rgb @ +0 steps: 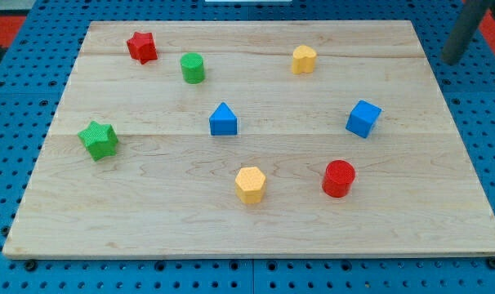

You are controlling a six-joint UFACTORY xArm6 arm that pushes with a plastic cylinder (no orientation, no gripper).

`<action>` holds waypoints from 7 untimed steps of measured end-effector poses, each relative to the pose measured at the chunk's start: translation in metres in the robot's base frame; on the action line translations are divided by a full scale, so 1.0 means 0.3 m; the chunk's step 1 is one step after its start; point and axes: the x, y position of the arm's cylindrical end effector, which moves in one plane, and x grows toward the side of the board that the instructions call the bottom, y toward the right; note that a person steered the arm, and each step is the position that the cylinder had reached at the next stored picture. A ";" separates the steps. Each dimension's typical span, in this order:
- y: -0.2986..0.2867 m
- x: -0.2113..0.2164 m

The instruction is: Slightly push the yellow heart to the left side

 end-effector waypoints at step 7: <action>-0.686 0.040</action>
